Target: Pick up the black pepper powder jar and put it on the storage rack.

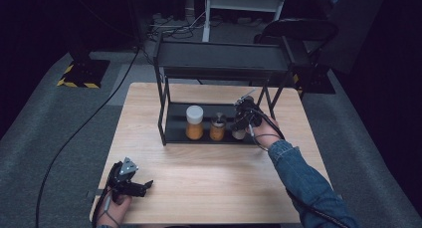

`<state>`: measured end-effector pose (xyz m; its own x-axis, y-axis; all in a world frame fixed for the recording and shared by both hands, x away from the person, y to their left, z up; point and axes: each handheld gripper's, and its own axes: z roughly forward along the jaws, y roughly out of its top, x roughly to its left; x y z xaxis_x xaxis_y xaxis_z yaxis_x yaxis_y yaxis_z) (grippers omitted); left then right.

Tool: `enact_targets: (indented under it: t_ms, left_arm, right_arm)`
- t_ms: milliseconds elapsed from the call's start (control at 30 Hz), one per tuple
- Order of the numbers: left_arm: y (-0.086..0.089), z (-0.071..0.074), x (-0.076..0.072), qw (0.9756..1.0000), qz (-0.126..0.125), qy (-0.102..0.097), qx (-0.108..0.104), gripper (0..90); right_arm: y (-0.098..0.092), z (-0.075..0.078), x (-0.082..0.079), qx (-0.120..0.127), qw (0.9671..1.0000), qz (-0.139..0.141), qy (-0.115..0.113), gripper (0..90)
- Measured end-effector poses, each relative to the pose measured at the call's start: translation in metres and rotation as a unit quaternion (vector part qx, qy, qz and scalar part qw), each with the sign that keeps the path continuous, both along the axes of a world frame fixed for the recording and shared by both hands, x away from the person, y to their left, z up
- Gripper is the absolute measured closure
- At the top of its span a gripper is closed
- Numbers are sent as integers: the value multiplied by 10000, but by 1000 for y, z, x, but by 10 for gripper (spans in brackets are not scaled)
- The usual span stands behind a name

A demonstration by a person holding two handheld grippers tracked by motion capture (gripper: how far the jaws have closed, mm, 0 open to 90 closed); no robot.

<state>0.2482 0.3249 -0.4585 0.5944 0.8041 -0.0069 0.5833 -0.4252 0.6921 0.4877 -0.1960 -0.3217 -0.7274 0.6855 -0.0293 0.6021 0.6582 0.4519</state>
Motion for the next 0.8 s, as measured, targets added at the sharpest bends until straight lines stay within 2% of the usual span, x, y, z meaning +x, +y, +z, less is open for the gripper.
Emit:
enact_targets:
  t_ms: [800]
  left_arm:
    - [0,0,0,10000,12,-1,-4,16]
  right_arm:
    - [7,-21,7,44,9999,-139,84,306]
